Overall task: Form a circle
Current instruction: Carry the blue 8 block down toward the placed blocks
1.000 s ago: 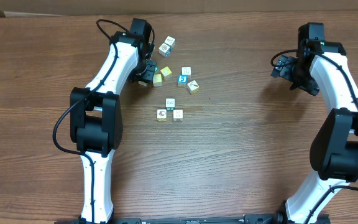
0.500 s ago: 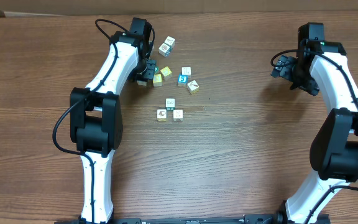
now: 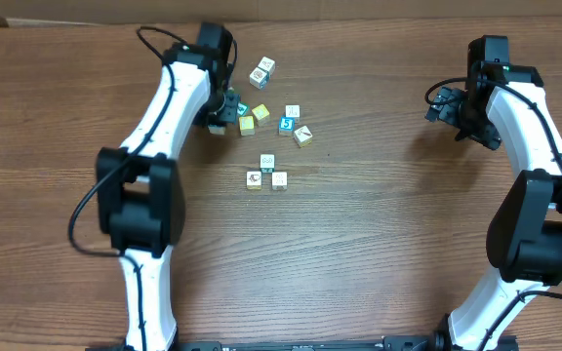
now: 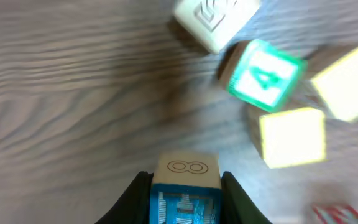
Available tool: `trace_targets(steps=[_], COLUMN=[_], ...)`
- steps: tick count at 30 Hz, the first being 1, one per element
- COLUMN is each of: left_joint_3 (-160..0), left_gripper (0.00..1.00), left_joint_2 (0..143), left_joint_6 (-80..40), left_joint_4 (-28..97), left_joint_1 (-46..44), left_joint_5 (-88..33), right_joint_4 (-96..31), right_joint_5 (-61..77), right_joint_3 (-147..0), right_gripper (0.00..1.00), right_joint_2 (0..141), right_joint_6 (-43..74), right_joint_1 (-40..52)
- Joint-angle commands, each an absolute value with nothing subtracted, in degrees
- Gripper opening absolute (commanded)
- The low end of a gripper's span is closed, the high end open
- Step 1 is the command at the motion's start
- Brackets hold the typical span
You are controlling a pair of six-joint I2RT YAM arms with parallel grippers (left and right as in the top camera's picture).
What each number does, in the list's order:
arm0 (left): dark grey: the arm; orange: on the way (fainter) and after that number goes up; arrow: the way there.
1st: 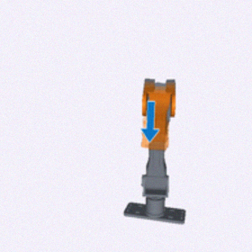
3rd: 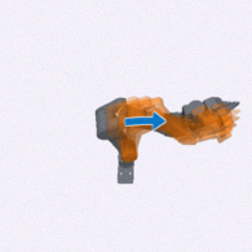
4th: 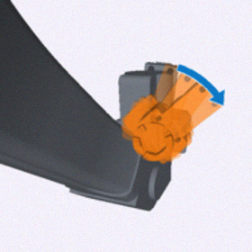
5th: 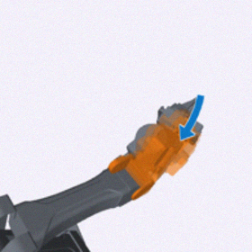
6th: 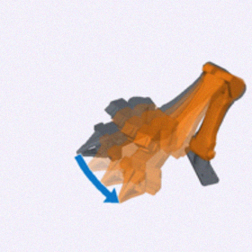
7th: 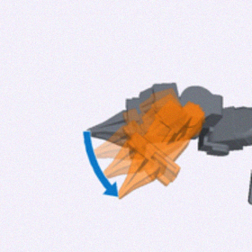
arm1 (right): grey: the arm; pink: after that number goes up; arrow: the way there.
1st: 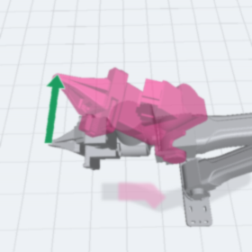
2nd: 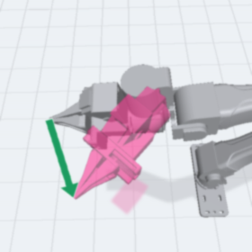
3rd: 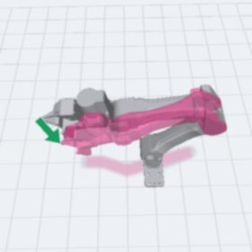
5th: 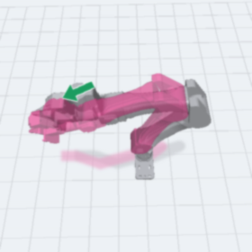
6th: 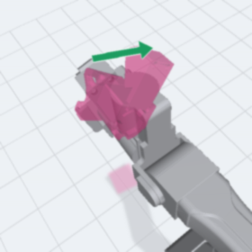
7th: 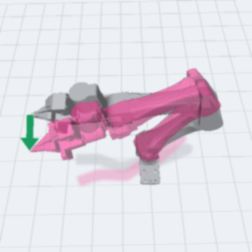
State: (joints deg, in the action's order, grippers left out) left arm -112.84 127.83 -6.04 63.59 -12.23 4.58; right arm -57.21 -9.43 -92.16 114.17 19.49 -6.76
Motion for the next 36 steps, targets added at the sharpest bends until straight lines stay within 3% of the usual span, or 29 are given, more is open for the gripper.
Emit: trace_targets(steps=[1, 12, 19, 36], left_joint_3=[-113.10, -113.10, -112.75, -112.60], left_gripper=[0.07, 0.09, 0.04, 0.04], left_joint_2=[117.16, 99.35, 98.63, 97.34], left_joint_6=[-9.80, -17.93, -18.50, -24.88], left_joint_4=[64.86, 74.02, 83.83, 95.74], left_joint_1=[-11.90, -12.47, -13.32, -17.96], left_joint_5=[4.62, 4.45, 3.77, 4.08], right_joint_4=[-57.12, -57.12, -57.12, -57.12], right_joint_5=[-10.04, -10.04, -10.04, -10.04], right_joint_3=[-93.38, -93.38, -93.38, -93.38], right_gripper=[1.00, 1.00, 1.00, 1.00], right_joint_2=[112.73, 112.73, 112.73, 112.73], right_joint_6=[19.42, 19.42, 19.42, 19.42], right_joint_1=[-6.83, -6.83, -6.83, -6.83])
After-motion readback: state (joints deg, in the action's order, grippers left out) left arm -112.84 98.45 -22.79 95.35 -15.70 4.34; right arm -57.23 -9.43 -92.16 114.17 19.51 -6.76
